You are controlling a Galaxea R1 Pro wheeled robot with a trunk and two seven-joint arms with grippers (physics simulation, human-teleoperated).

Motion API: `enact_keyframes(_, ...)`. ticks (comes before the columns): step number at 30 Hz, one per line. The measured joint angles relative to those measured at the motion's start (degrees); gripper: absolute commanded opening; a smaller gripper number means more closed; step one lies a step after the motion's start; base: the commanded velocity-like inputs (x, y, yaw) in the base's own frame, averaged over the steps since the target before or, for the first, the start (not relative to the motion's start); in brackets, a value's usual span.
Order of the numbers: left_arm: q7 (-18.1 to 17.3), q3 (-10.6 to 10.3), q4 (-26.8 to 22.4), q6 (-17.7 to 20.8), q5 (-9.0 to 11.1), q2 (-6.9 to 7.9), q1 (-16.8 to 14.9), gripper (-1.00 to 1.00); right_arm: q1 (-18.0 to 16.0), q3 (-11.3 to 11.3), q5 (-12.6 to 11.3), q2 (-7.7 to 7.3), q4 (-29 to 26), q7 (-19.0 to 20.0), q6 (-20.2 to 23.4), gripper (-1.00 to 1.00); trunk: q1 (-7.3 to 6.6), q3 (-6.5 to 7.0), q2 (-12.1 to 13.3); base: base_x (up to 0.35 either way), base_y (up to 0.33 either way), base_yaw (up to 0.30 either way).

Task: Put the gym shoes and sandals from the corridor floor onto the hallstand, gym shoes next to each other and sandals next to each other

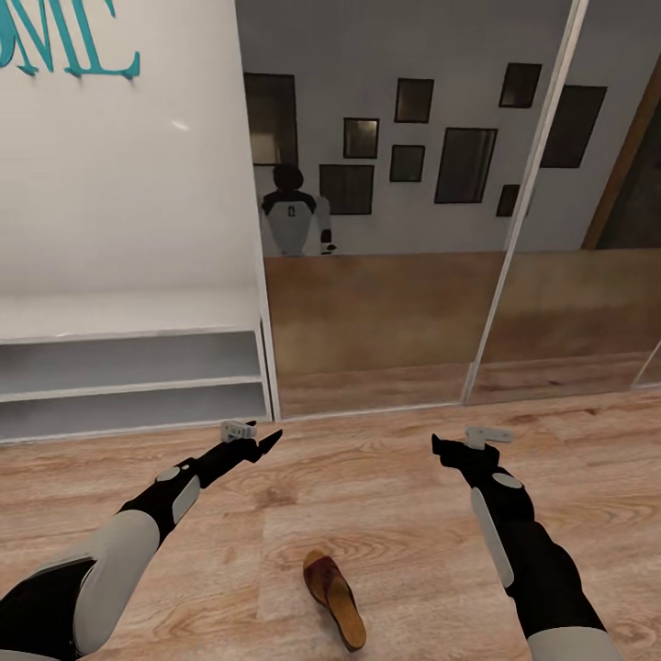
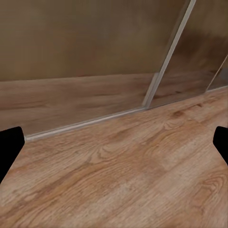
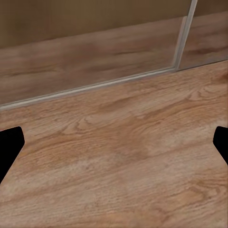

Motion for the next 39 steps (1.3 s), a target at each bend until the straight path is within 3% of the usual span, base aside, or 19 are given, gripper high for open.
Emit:
enact_keyframes(12,0.0,0.0,0.0,0.0,0.0,0.0,0.0,1.0,0.0,0.0,0.0,0.0,-0.1,0.0,0.1,1.0,0.0,0.0,0.0,0.01,-0.011,0.002)
enact_keyframes(19,0.0,0.0,0.0,0.0,0.0,0.0,0.0,1.0,0.0,0.0,0.0,0.0,-0.2,0.0,0.1,1.0,0.0,0.0,0.0,0.053,-0.192,0.041)
enact_keyframes(39,0.0,0.0,0.0,0.0,0.0,0.03,0.0,1.0,0.0,0.0,0.0,0.0,-0.1,0.0,0.1,1.0,0.0,0.0,0.0,0.003,-0.23,0.271)
